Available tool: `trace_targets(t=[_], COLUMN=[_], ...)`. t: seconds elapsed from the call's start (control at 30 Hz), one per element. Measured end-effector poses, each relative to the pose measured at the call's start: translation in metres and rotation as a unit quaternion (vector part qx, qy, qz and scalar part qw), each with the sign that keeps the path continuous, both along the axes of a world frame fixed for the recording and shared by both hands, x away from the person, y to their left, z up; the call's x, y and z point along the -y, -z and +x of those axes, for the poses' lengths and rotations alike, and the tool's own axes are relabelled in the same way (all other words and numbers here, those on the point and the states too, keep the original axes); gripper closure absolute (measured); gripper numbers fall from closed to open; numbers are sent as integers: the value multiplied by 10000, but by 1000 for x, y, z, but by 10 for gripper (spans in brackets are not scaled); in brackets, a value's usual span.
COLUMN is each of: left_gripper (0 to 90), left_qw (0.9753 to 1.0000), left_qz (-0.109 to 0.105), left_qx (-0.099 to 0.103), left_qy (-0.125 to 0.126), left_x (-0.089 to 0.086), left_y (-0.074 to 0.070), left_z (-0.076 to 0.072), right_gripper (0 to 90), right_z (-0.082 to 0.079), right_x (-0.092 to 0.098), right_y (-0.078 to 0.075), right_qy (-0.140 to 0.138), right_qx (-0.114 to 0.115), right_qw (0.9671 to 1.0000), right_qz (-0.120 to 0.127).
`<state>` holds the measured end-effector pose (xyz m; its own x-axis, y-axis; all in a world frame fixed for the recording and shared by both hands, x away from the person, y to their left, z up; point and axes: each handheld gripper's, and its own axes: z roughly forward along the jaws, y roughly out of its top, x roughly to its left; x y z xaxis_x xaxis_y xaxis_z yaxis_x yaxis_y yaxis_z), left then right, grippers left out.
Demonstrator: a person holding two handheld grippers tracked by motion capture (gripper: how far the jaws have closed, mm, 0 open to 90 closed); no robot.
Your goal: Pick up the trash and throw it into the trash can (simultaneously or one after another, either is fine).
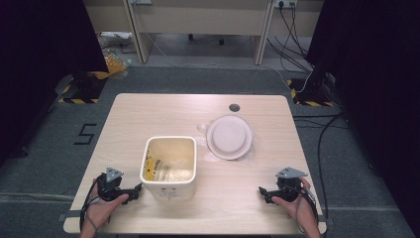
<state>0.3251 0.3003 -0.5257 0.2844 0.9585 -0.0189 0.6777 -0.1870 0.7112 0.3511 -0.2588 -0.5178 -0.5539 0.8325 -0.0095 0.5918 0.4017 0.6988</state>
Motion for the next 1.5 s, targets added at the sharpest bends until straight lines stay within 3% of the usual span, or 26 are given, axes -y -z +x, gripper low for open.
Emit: trace_targets(t=[0.47,0.5,0.57,0.73,1.0,1.1,1.27,1.5], left_gripper=[0,0,0,0,0,0,0,0], left_qw=[10000,10000,10000,10000,10000,10000,10000,10000], left_qz=[-2,0,-1,-1,-2,-1,0,-2], left_qx=[0,0,-1,0,-1,-1,-1,0], left_qy=[-1,0,0,0,2,1,1,1], left_x=[0,0,0,0,0,0,0,0], left_y=[0,0,0,0,0,0,0,0], left_z=[0,0,0,0,0,0,0,0], right_gripper=[32,204,193,195,257,241,171,158], right_z=[0,0,1,6,24,39,63,89], right_x=[1,4,6,6,3,1,-8,-25], right_y=[0,-2,-3,-3,-16,-22,-29,-35], right_qy=[-11,-41,-74,49,20,95,93,-21], right_qx=[-12,68,45,11,162,85,-7,-106], right_qw=[10000,9995,9984,9980,9970,9957,9960,9964], right_qz=[38,296,552,638,759,913,884,842])
